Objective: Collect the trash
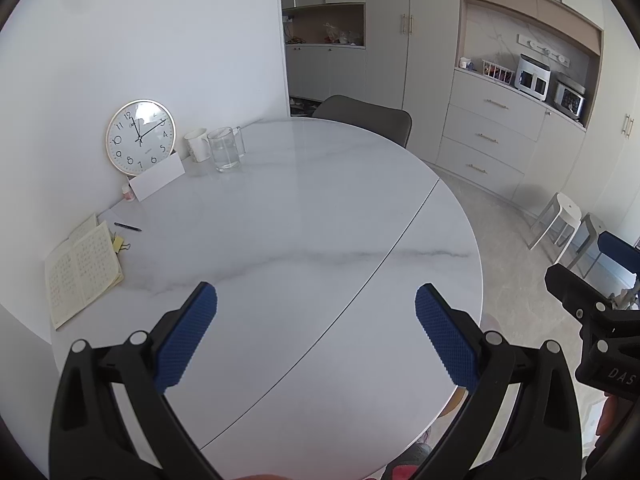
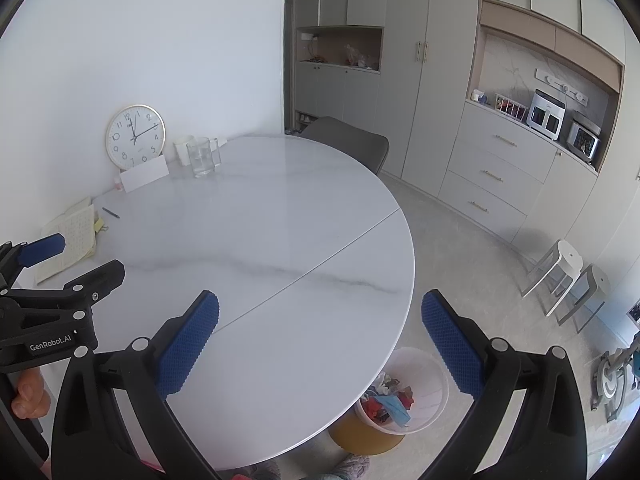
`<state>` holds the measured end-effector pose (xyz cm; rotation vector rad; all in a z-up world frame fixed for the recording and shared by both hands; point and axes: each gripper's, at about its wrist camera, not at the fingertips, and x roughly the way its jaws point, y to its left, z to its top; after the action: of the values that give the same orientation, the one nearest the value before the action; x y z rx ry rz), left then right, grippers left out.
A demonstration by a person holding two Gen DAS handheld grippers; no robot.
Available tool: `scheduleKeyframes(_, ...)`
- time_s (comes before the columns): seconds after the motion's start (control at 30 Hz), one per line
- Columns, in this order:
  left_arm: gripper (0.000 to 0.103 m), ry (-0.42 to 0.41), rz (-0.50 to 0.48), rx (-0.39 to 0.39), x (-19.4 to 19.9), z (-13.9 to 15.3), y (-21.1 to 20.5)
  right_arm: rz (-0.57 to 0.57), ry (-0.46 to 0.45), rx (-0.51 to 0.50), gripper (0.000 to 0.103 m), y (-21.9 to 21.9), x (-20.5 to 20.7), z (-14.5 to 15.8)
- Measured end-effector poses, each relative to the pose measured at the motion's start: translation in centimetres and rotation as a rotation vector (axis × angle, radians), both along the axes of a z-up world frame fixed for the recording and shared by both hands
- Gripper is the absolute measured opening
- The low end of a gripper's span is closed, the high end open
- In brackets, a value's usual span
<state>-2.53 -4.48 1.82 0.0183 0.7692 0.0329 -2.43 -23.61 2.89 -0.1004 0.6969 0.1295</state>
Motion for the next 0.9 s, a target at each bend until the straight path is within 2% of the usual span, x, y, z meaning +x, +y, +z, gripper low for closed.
scheduleKeyframes(0.9,0.095,0.016,-0.018,-0.002,0.56,-0.43,0.17,0.002,0.016,-0.01,0.101,-0.16,0.44,-0.35)
